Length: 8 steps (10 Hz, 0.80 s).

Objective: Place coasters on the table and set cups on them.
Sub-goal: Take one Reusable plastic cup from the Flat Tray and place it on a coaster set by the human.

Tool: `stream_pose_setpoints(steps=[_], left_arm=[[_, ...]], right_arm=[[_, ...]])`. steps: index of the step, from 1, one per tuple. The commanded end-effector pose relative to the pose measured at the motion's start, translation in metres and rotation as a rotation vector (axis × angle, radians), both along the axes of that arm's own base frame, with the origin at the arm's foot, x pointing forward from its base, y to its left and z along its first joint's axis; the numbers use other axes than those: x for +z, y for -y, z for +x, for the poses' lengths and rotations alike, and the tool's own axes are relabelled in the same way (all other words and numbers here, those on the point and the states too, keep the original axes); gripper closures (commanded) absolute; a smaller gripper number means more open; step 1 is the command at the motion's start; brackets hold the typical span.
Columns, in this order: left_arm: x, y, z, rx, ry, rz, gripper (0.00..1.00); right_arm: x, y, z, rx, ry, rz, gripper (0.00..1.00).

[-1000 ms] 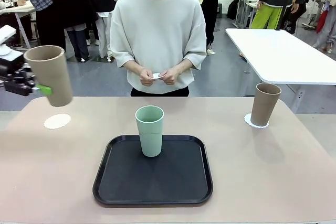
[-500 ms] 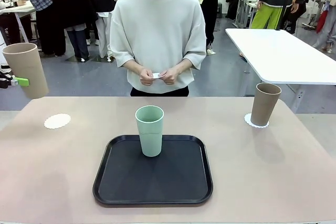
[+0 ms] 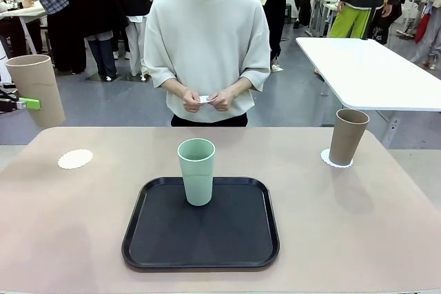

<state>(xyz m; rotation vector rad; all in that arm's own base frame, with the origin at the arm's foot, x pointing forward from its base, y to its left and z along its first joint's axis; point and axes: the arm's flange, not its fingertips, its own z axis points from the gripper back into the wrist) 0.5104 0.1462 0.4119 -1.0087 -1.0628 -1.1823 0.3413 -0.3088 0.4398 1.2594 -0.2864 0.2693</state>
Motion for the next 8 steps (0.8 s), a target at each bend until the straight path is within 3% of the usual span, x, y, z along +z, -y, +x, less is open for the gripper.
stream_pose_setpoints(steps=[1, 2, 5, 8], left_arm=[[0.000, -0.002, 0.000, 0.000, 0.002, -0.002, 0.16], [0.000, 0.000, 0.000, 0.000, 0.000, 0.000, 0.16], [-0.042, -0.009, 0.055, 0.010, 0.004, -0.003, 0.16], [-0.078, -0.019, 0.066, 0.018, -0.016, -0.027, 0.16]], right_arm=[[0.000, -0.002, -0.001, -0.007, 0.007, 0.003, 0.00], [0.000, -0.002, -0.001, -0.007, 0.007, 0.003, 0.00], [0.000, -0.002, -0.001, -0.007, 0.007, 0.003, 0.00], [0.000, -0.002, -0.001, -0.007, 0.007, 0.003, 0.00]])
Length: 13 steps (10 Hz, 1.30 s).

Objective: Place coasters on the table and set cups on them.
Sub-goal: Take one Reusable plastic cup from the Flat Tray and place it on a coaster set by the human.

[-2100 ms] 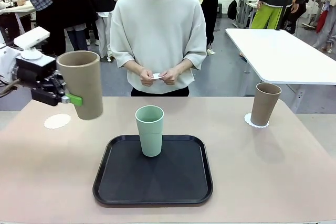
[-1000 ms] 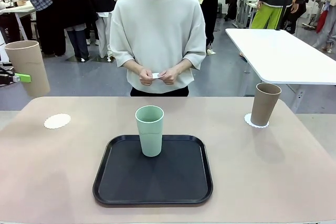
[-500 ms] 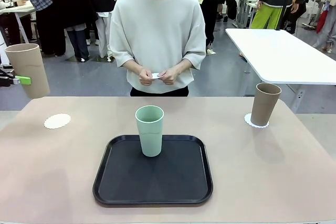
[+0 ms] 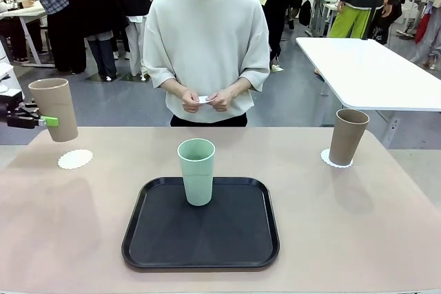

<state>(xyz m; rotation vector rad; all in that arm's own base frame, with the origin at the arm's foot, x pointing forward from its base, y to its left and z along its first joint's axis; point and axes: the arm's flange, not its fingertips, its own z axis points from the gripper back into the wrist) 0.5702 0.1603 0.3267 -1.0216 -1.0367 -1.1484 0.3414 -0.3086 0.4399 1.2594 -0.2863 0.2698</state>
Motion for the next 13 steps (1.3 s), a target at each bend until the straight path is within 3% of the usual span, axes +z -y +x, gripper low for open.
stream_pose_setpoints(steps=[1, 4, 7, 13], left_arm=[[0.000, -0.008, 0.007, 0.004, 0.021, -0.039, 0.16], [-0.022, -0.017, 0.008, 0.005, 0.004, -0.059, 0.16], [-0.049, -0.016, 0.006, 0.002, 0.036, -0.081, 0.16], [-0.071, -0.010, 0.009, -0.010, 0.072, -0.090, 0.16]], right_arm=[[0.000, -0.002, -0.001, -0.008, 0.007, 0.003, 0.00], [0.000, -0.002, -0.001, -0.008, 0.007, 0.003, 0.00], [0.000, -0.002, -0.001, -0.008, 0.007, 0.003, 0.00], [0.000, -0.002, -0.001, -0.008, 0.007, 0.003, 0.00]])
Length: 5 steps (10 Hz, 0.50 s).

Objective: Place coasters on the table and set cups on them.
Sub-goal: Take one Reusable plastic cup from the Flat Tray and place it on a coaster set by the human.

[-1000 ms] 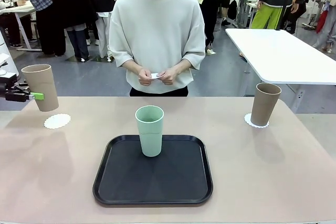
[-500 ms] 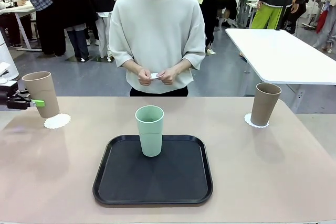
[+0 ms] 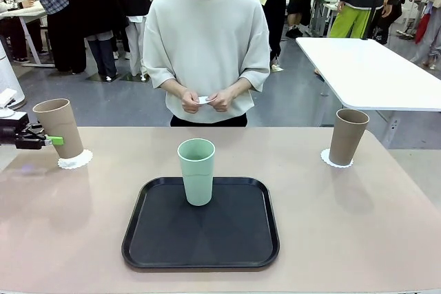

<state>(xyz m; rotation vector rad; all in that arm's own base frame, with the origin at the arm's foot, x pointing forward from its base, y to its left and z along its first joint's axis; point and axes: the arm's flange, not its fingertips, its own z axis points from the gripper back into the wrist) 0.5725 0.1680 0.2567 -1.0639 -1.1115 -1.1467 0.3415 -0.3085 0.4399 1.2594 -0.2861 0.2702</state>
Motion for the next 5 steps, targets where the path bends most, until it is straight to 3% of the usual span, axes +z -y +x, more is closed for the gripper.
stream_pose_setpoints(steps=[1, 5], left_arm=[[-0.006, -0.002, 0.007, 0.000, 0.039, -0.009, 0.16], [-0.019, -0.003, 0.013, 0.010, 0.038, 0.010, 0.16]], right_arm=[[0.000, -0.002, -0.001, -0.008, 0.007, 0.003, 0.00], [0.000, -0.002, -0.001, -0.008, 0.007, 0.003, 0.00]])
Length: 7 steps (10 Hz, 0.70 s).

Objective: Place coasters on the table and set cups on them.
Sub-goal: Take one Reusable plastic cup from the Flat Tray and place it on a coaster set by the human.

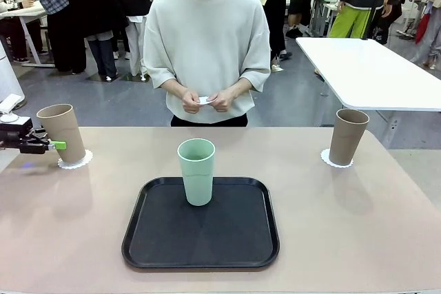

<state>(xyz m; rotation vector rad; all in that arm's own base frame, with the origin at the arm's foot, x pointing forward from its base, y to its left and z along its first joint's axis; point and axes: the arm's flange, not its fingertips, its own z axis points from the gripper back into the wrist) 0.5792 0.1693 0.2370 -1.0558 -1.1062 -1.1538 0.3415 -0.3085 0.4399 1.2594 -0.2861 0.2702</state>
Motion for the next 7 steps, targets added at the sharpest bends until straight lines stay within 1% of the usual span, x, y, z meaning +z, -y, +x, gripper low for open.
stream_pose_setpoints(steps=[1, 3, 7], left_arm=[[-0.0002, -0.0011, 0.0059, 0.012, 0.036, -0.003, 0.16], [-0.0011, -0.0007, 0.0061, 0.014, 0.045, 0.007, 0.16], [-0.0060, -0.0004, 0.0015, -0.001, 0.029, 0.014, 0.16]], right_arm=[[0.0003, -0.0015, -0.0012, -0.008, 0.007, 0.003, 0.00], [0.0003, -0.0015, -0.0012, -0.008, 0.007, 0.003, 0.00], [0.0003, -0.0015, -0.0012, -0.008, 0.007, 0.003, 0.00]])
